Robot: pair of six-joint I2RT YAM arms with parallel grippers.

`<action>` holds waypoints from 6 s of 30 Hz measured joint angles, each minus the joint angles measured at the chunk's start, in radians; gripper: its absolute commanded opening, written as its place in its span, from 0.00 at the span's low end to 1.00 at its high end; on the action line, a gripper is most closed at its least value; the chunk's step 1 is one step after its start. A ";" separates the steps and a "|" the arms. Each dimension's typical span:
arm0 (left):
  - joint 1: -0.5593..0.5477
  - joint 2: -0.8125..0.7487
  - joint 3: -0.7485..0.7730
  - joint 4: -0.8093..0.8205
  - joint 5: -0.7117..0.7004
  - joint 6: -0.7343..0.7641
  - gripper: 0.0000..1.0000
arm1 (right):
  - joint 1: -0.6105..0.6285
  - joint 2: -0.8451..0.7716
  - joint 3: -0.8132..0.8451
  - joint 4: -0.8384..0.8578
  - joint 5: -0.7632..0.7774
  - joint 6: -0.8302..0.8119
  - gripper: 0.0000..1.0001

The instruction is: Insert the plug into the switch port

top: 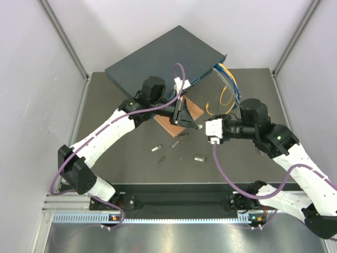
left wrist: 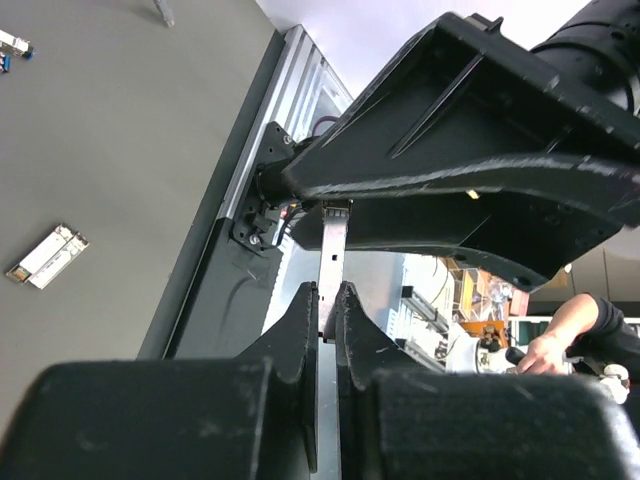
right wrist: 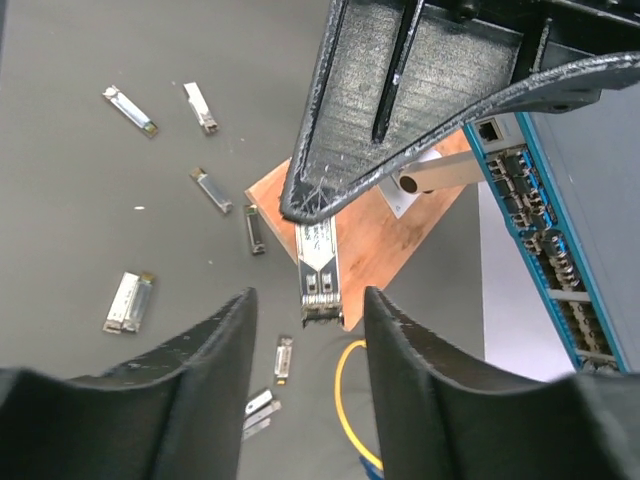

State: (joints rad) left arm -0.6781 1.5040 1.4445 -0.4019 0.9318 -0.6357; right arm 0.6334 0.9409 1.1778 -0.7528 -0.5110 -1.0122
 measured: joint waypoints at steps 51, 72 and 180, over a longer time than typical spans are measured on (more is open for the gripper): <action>1.063 -0.445 -0.524 0.436 -0.093 -0.532 0.99 | -0.335 0.409 0.228 0.157 0.128 0.591 0.00; 0.789 -0.233 -0.550 0.710 -0.148 -0.586 0.64 | -0.323 0.608 0.404 0.139 0.162 0.673 0.00; 0.783 -0.213 -0.530 0.742 -0.137 -0.645 0.00 | -0.259 0.658 0.542 0.031 0.233 0.705 0.25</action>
State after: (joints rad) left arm 0.1047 1.2907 0.9146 0.3401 0.7948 -1.2808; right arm 0.3744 1.5990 1.7203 -0.7219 -0.2783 -0.3077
